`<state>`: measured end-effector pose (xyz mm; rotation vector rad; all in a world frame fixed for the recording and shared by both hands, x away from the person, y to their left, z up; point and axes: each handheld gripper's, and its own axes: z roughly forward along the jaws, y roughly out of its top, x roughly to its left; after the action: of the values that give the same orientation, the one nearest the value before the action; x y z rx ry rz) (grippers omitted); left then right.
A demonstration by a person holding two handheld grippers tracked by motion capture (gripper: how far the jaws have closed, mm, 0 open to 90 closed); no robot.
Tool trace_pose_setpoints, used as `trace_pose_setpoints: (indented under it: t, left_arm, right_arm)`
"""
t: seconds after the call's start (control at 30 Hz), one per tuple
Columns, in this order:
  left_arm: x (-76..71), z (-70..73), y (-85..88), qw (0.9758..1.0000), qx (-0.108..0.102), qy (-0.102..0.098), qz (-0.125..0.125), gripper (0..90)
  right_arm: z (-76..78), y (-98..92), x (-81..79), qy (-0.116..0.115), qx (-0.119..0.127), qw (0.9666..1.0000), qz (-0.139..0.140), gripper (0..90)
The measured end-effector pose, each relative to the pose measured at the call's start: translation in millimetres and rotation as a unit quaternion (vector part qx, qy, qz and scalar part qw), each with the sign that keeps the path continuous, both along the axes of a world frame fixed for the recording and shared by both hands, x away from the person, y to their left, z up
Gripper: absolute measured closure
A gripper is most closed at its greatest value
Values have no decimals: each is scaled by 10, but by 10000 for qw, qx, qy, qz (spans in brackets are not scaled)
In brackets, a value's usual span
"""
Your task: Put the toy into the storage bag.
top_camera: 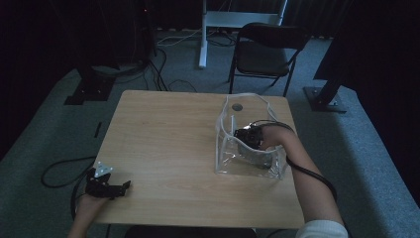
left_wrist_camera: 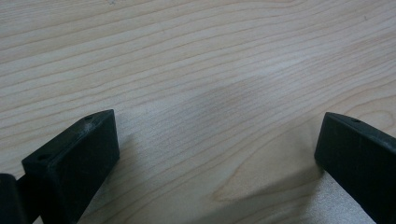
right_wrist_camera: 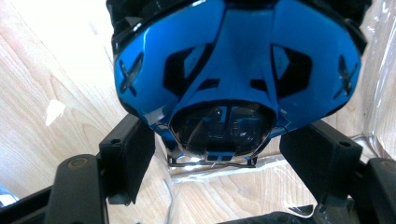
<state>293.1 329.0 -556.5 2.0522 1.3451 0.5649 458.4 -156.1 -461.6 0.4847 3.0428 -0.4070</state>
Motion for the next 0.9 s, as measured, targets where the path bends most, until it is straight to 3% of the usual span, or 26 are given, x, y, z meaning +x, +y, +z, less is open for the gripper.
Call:
trace_pose_setpoints:
  t: [0.43,0.57,0.77,0.9]
  left_arm:
    - [-1,0,0,10000,-2,-1,-5,3]
    - [-1,0,0,10000,0,0,-9,3]
    - [-2,0,0,10000,3,1,-13,3]
    - [-4,0,-1,10000,2,0,-26,3]
  right_arm:
    - [-40,4,20,123,1,9998,-161,258]
    - [-41,-10,39,120,47,9993,-360,255]
    - [-38,3,20,176,84,9992,-352,256]
    - [-9,-12,27,175,194,9984,-493,245]
